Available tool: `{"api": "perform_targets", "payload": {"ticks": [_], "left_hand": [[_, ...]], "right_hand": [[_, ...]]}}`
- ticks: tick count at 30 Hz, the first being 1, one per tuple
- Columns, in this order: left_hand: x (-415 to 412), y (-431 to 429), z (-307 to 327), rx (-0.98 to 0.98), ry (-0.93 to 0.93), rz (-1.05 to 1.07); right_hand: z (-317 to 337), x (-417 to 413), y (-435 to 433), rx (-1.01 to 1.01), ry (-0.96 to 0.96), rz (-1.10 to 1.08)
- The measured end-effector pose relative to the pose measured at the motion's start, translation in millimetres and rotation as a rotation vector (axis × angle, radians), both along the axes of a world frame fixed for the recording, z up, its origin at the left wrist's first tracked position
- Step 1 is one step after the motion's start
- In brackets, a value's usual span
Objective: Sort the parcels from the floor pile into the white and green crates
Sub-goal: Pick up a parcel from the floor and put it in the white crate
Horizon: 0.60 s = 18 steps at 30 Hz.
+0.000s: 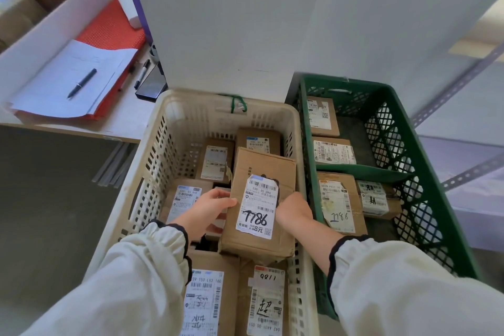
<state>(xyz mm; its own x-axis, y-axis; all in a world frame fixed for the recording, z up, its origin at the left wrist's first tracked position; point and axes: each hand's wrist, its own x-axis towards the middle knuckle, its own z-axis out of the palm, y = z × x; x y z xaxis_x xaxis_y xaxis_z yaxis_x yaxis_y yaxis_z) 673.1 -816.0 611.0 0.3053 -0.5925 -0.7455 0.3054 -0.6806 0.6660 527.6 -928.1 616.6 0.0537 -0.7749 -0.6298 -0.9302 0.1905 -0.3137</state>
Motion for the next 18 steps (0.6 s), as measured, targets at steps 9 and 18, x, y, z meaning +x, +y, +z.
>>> {"api": "perform_targets", "payload": {"ticks": [9,18], "left_hand": [[-5.3,1.2,-7.8,0.011,0.019,0.056],[-0.7,2.2,-12.8,0.0,0.013,0.114]], "right_hand": [[6.0,6.6,-3.7,-0.028,0.127,0.19],[-9.7,16.7,-10.8,-0.061,0.087,0.234]]}}
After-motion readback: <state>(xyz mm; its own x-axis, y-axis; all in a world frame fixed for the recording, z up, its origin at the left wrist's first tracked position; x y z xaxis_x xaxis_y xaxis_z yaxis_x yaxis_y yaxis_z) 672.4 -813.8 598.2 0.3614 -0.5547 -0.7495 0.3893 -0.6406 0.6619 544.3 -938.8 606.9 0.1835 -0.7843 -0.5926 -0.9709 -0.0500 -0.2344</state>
